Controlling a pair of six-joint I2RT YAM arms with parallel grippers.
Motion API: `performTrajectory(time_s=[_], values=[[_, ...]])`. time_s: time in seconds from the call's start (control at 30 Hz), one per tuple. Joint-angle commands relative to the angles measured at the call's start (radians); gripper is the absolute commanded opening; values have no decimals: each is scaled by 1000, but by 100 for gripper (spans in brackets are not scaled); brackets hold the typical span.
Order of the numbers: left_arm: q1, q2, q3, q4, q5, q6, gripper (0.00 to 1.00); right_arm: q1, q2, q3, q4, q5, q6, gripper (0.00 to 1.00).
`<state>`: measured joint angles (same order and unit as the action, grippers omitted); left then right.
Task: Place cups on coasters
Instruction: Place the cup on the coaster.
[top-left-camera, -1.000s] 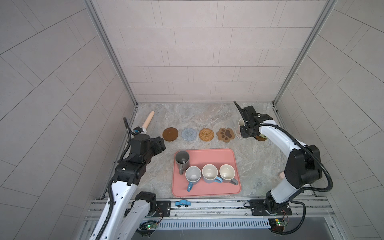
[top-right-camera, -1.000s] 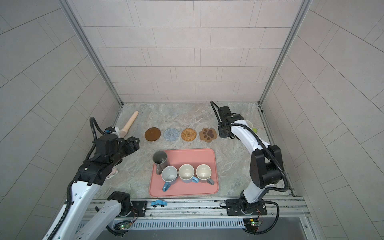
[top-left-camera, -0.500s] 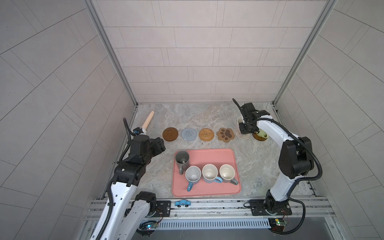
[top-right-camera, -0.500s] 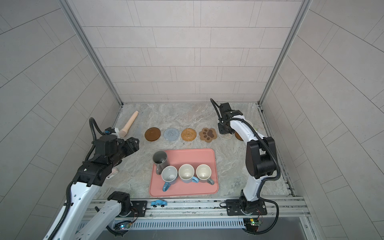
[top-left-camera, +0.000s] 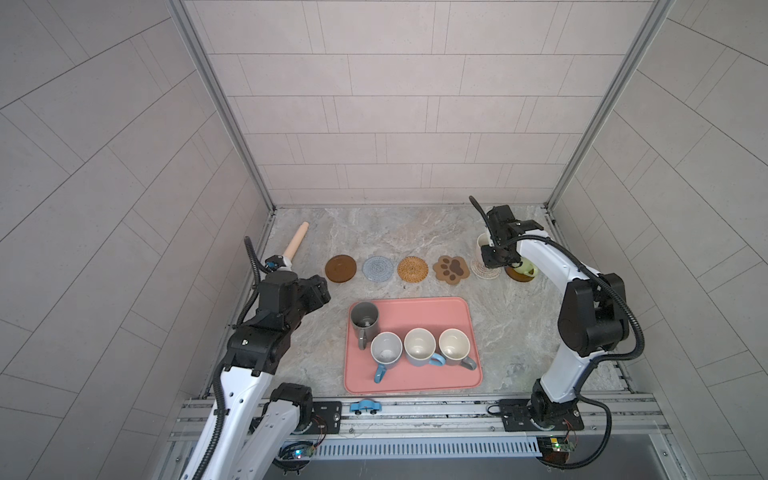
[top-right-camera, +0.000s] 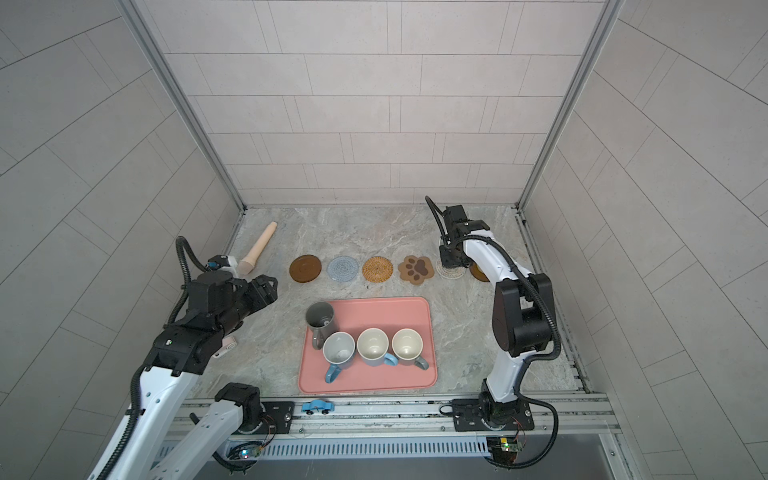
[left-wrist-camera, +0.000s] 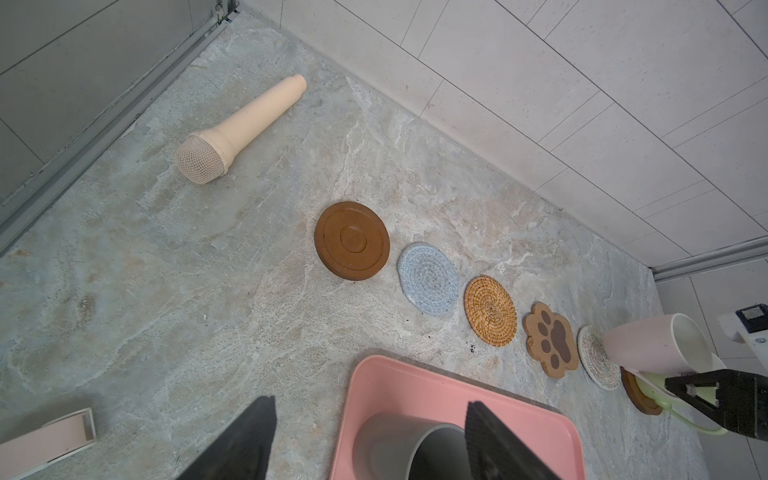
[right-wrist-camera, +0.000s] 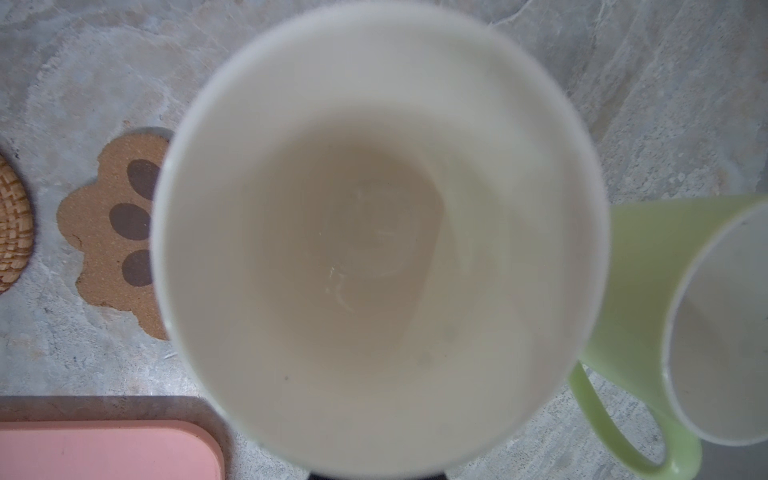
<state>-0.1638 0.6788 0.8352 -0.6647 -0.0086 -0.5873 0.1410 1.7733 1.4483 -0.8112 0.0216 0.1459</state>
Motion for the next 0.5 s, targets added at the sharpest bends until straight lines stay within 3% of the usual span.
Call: performTrajectory(time_s=[0.0,0.47], values=[[4,-13,-3,-18,-20,-9,79,-7,0,-2,29,4,-9,4],[5,-14,-3,-17,-22,-9,79,-13,23,-9,30,-4,-22,4]])
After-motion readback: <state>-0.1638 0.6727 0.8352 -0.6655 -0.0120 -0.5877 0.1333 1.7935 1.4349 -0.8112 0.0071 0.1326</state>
